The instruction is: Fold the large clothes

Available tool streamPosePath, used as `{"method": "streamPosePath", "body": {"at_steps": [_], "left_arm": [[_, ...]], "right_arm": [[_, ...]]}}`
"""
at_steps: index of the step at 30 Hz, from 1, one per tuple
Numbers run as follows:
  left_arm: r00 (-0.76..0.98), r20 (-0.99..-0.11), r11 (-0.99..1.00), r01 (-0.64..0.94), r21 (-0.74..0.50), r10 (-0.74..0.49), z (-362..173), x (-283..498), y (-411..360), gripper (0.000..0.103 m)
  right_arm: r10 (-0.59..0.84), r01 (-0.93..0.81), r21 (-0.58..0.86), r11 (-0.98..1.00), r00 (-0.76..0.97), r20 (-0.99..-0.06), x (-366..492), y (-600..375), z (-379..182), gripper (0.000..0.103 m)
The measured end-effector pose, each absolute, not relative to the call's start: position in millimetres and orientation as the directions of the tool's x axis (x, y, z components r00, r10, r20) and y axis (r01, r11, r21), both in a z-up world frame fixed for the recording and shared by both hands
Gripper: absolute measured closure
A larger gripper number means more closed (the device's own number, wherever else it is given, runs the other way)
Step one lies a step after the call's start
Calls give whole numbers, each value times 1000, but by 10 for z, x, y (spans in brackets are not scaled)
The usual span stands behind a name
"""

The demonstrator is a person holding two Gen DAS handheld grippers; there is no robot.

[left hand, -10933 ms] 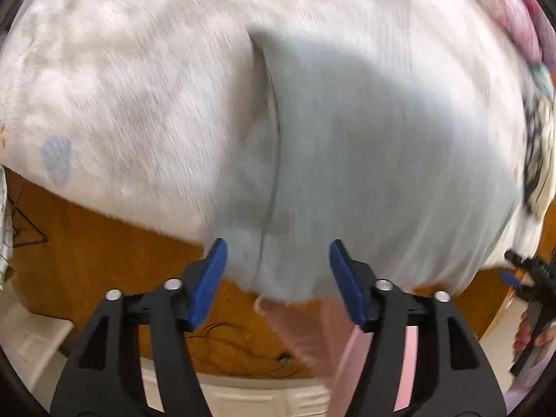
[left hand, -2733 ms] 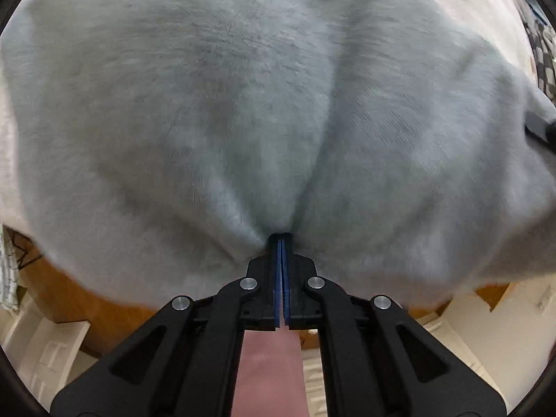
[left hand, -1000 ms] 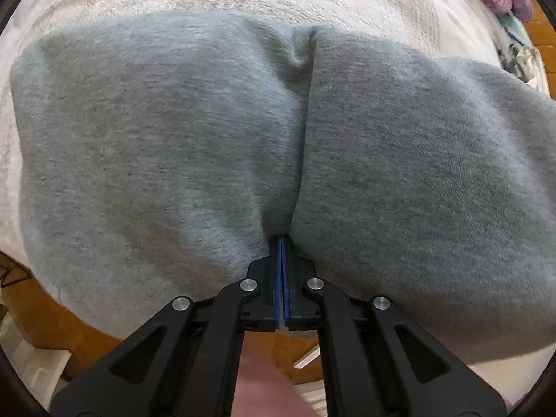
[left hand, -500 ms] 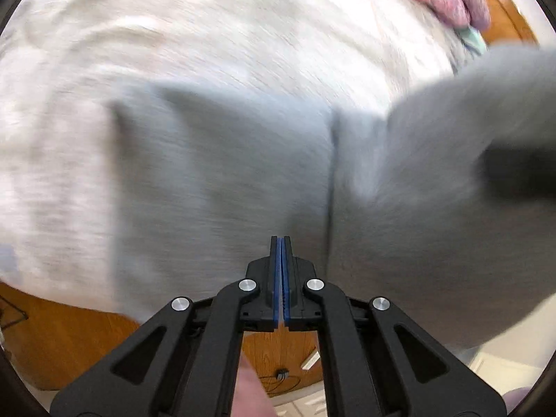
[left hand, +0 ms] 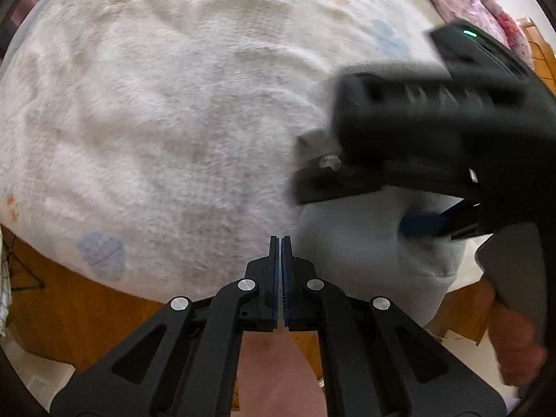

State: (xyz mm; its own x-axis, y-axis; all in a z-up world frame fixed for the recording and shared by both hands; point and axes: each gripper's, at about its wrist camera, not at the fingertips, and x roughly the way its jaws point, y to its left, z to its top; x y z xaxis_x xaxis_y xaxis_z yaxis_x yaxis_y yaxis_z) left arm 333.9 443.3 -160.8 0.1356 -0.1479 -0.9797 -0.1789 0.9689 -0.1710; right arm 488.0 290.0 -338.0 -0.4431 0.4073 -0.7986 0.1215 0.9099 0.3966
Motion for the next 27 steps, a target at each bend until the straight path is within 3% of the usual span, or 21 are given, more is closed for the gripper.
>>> {"method": "streamPosePath", "body": {"at_steps": [2,8,10,11,14,17,19,21,24,27], "left_arm": [[137,-983,974,-171,-148,-125,-1536,3316,4485,100],[172,-976,980,-128,-154,-131,-1160,3295,4569,100],[190,-978,993,-65,-95,-82,-1018,3324,4460,100],[206,-975,996,-29,-89,-81,-926,3325,4405,100],[219,-969,993,9,-114,-113,-880,3469,4240,100],[215,-970,993,39,-110,-116,-890,3579,4050,100],[197,-972,991,52,-122,-130,-1210,3868,3887,100],[174,-976,989,81,-120,-133,-1393,4009,3764,100],[180,-979,985,161,-66,-95,-1630,4254,3558,100],[123,-989,988,138,-68,-85,-2006,4512,3520,100]], "right_arm": [[484,181,455,872,-468,-740,4866,2967,-3392,7],[620,209,585,783,-331,-711,4883,2690,-2870,8],[637,214,600,771,-260,-725,4875,2478,-2650,37],[636,216,599,771,-219,-740,4866,2345,-2530,60],[632,249,598,762,-81,-771,4866,1879,-2234,82],[499,181,490,853,-10,-866,4868,1615,-2074,87],[380,134,378,916,12,-925,4870,1514,-2090,91],[357,172,348,921,-21,-934,4883,1416,-2282,98],[368,210,351,913,-46,-929,4976,1356,-2542,98],[293,206,271,940,-85,-952,5135,1459,-2865,102]]}}
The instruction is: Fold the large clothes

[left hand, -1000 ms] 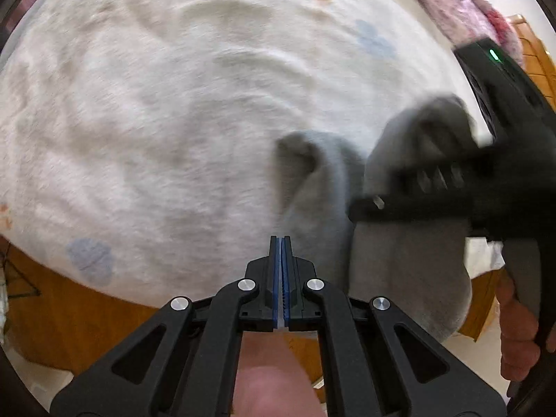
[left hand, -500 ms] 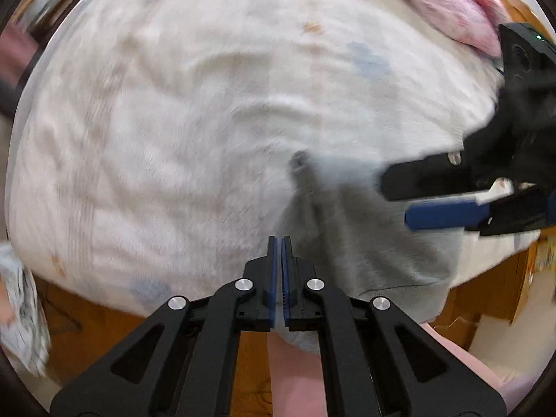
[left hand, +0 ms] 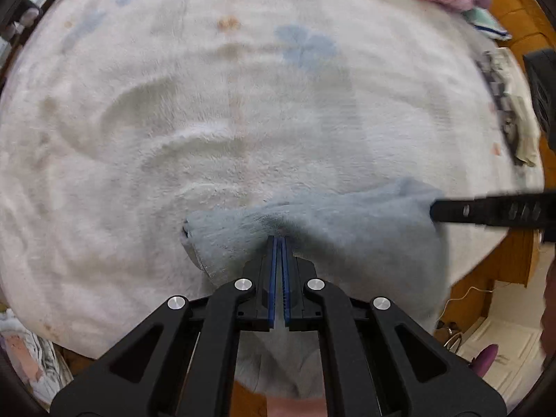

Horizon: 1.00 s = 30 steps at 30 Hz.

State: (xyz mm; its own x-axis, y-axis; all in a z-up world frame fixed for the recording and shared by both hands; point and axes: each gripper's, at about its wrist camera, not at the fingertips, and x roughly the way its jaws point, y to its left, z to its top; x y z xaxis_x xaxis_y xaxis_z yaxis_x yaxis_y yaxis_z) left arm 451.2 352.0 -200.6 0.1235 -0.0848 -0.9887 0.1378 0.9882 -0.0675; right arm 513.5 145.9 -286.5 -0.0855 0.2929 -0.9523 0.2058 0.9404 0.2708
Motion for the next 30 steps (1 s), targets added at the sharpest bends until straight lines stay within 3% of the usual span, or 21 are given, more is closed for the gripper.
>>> {"method": "streamPosePath", "body": {"at_steps": [3,8,11,13,18,22,26,30], "left_arm": [[94,-993,993,101,-67,-76,-2412,4686,3563,101],[83,-995,994,95,-55,-63,-2519,4943,3583,101],[63,-997,996,78,-49,-54,-2442,4992,3605,101],[73,-996,996,74,-51,-56,-2337,4953,3614,100],[103,-993,995,88,-46,-55,-2044,4693,3598,100],[108,-992,994,88,-57,-67,-1945,4440,3547,100],[51,-994,994,58,-97,-100,-2124,4099,3519,100],[-48,-991,992,-1,-127,-127,-2504,3607,3541,101]], "right_arm": [[310,305,271,913,-89,-946,5278,1447,-3220,103],[250,210,229,951,-79,-965,5508,1636,-3308,103],[366,406,306,861,-78,-928,5498,1406,-3319,103],[429,440,362,822,-60,-901,5458,1323,-3223,101],[484,346,442,827,-38,-874,5105,1213,-2796,101],[428,278,387,879,-104,-898,4803,1274,-2957,101],[476,383,410,828,-92,-875,4574,1187,-3216,103],[451,358,396,846,-83,-889,4425,1255,-3135,103]]}}
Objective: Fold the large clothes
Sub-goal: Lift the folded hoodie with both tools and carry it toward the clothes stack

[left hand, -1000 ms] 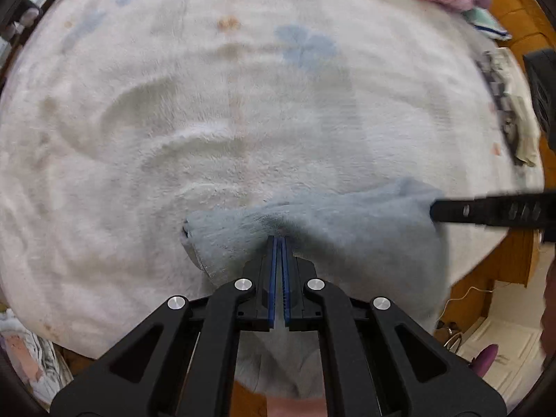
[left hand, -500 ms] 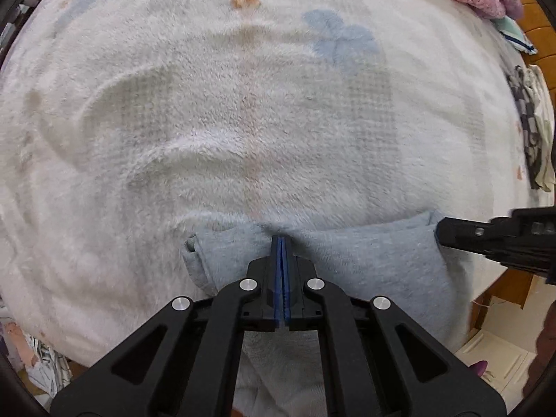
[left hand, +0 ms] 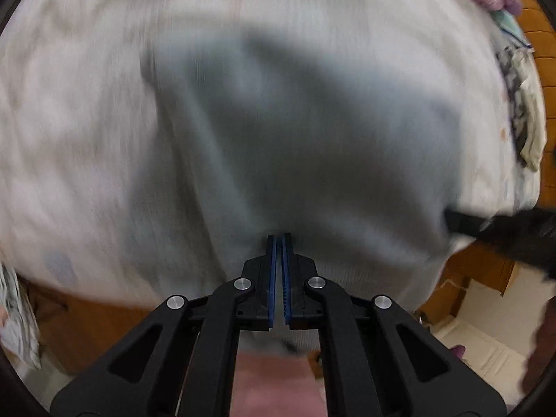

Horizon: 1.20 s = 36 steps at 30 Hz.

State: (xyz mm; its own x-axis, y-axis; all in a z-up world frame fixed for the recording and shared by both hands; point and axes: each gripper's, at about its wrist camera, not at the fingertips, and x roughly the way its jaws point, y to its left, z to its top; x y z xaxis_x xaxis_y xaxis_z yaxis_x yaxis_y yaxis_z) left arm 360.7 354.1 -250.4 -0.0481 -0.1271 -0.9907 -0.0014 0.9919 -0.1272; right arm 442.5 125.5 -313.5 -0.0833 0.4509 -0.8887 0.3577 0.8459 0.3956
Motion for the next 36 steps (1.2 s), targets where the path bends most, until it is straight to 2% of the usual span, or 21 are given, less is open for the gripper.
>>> {"method": "streamPosePath", "body": {"at_steps": [6,11,13,14,16,17,18,19,20,21,23,25,27,30,32,36], "left_arm": [[-157,-981,993,-37,-110,-114,-2884,3130,3625,101],[-172,-977,992,-31,-120,-123,-2882,3045,3678,100],[-175,-981,997,-8,-80,-80,-2809,3067,3684,99],[-168,-983,997,3,-76,-75,-2741,3095,3700,93],[-97,-990,995,2,-104,-104,-2523,3168,3763,49],[-32,-994,995,5,-104,-104,-2358,3219,3807,15],[20,-994,995,10,-104,-104,-2244,3255,3842,13],[76,-989,992,23,-124,-126,-2110,3318,3889,12],[98,-984,989,32,-143,-146,-2041,3395,3937,12],[102,-983,988,39,-152,-155,-2021,3477,3975,12],[91,-981,985,56,-165,-170,-2069,3647,4062,12],[49,-979,978,62,-197,-200,-2208,3817,4144,12],[5,-971,970,53,-238,-239,-2380,3974,4194,12],[-60,-954,953,61,-297,-294,-2689,4134,4318,12],[-151,-899,908,21,-420,-412,-2962,4189,4384,6],[-197,-800,818,-17,-575,-566,-3065,4282,4474,5]], "right_arm": [[452,344,392,853,-113,-885,4183,1374,-3327,103],[440,360,330,873,-284,-852,3909,1466,-3541,101],[451,412,293,863,-364,-815,3704,1461,-3729,98],[462,430,293,854,-368,-807,3657,1430,-3740,97],[506,434,347,831,-332,-796,3657,1383,-3632,97],[525,398,394,829,-308,-793,3727,1367,-3498,95],[526,350,424,835,-283,-802,3812,1347,-3358,81],[503,284,435,855,-247,-828,3918,1317,-3186,65],[476,237,427,872,-212,-854,3994,1284,-3065,16],[436,182,409,894,-147,-888,4085,1227,-2908,8],[382,92,379,921,-19,-924,4283,1087,-2674,8],[361,48,361,931,1,-933,4433,994,-2667,8],[364,58,362,930,-22,-931,4588,868,-2790,8],[457,79,452,888,-57,-888,4717,801,-2974,8],[508,51,506,861,-114,-854,4783,838,-3099,8],[545,-28,561,827,-205,-813,4827,1009,-3451,8]]}}
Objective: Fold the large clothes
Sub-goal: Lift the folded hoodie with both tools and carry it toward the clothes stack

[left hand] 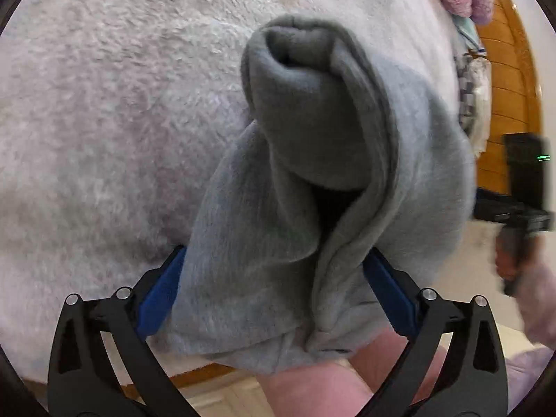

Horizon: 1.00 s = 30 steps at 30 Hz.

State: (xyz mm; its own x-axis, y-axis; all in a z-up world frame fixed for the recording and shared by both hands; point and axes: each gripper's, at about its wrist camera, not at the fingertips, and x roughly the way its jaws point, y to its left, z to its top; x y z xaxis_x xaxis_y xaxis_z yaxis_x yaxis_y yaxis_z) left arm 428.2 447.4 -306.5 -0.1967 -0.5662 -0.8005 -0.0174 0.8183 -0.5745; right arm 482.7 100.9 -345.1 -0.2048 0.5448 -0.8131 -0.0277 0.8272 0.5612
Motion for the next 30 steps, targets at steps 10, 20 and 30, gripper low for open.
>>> {"method": "streamPosePath", "body": {"at_steps": [10,20,30], "left_arm": [[-209,-553,591,-319,-741,-806,-3523,4496,4313,5],[-161,-731,746,-228,-626,-663,-2906,4681,4069,62],[3,-802,800,-69,-597,-598,-1365,4873,3291,63]], "right_arm": [[866,260,832,491,-248,-434,4898,1010,-4297,6],[825,356,752,556,-126,-550,4776,1009,-3724,34],[833,224,815,534,23,-552,4736,373,-2408,35]]}}
